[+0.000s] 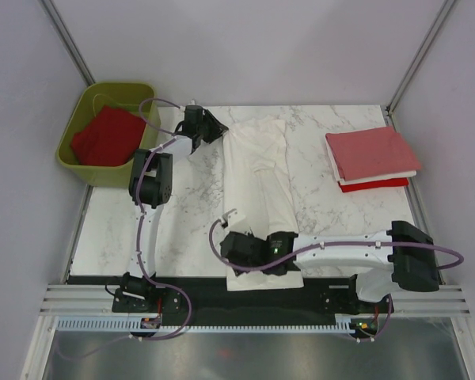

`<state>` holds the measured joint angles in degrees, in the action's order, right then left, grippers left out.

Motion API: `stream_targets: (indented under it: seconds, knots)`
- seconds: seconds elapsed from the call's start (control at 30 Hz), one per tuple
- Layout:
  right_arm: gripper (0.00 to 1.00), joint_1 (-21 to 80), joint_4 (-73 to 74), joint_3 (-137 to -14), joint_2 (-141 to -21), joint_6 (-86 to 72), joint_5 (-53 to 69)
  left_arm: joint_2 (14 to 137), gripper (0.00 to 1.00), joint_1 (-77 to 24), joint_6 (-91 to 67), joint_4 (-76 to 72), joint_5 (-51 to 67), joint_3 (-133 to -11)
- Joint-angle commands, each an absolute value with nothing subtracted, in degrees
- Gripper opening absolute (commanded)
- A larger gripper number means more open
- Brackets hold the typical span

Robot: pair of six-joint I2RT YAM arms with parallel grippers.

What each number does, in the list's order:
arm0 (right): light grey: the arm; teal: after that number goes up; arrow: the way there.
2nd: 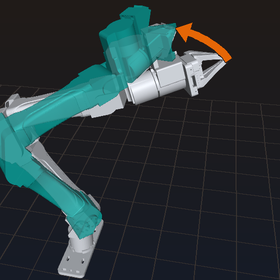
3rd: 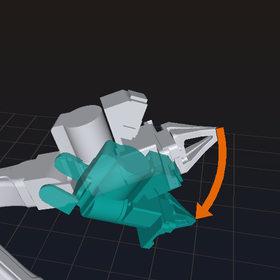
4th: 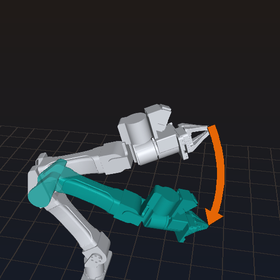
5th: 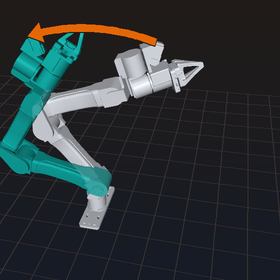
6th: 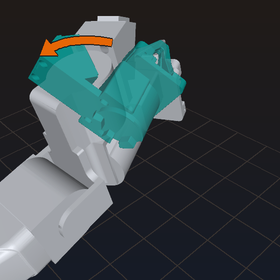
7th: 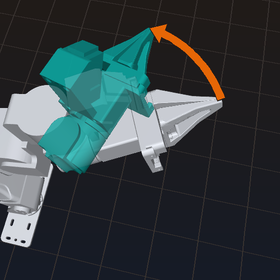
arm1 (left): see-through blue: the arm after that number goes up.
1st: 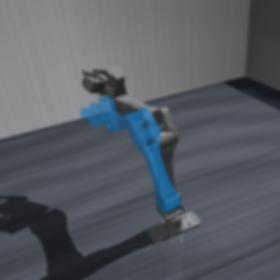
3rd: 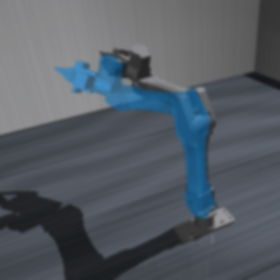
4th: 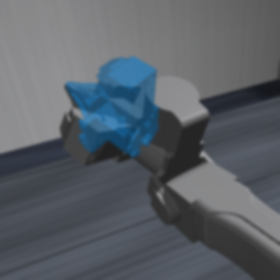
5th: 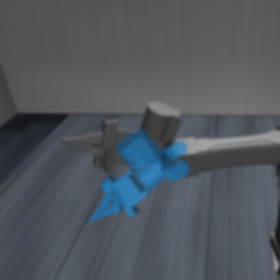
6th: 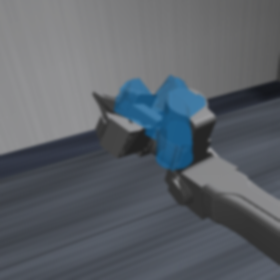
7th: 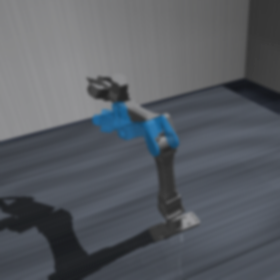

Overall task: Fold and stack the t-shirts
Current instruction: Fold the tshirt

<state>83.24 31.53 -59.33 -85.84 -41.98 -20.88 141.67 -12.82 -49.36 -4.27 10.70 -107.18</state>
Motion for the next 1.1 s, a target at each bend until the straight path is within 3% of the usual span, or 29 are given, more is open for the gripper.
stream_targets:
  seconds: [0.0, 0.13, 0.37, 0.63, 0.67, 0.77, 0.8, 0.93, 1.07]
  knots:
    - [0.53, 72.4, 31.7, -62.3, -84.6, -36.6, -24.0, 144.6, 0.45, -12.4, -47.1, -3.8, 12.3, -111.5]
    - [0.53, 57.3, 28.7, -63.5, -83.5, -32.2, -19.3, 146.0, 0.34, -12.4, -47.5, -3.8, 12.3, -112.5]
    - [0.53, 33.7, 23.2, -65.4, -90.2, -31.5, -7.5, 147.9, 0.31, -12.2, -47.5, -3.8, 11.3, -115.8]
    - [0.54, 29.9, 16.7, -61.9, -94.3, -34.3, -5.3, 155.1, 0.31, -12.0, -49.5, -3.2, 10.8, -127.5]
    - [0.54, 29.9, 15.9, -60.9, -94.0, -34.5, -4.8, 156.0, 0.33, -12.0, -49.4, -3.0, 11.0, -130.8]
    - [0.55, 29.8, 14.2, -58.2, -93.2, -33.9, -3.8, 156.8, 0.75, -12.0, -49.0, -1.7, 12.2, -133.7]
    - [0.55, 29.9, 13.9, -57.6, -92.9, -33.9, -3.3, 155.8, 0.99, -12.0, -48.7, -1.7, 12.4, -132.7]
    - [0.56, 29.9, 12.7, -55.8, -90.0, -33.4, -3.3, 146.9, 0.99, -12.2, -44.6, -1.9, 11.0, -122.6]
    - [0.56, 30.1, 12.0, -54.3, -87.3, -33.1, -3.7, 131.1, 1.0, -12.1, -42.1, -4.3, 8.4, -103.4]
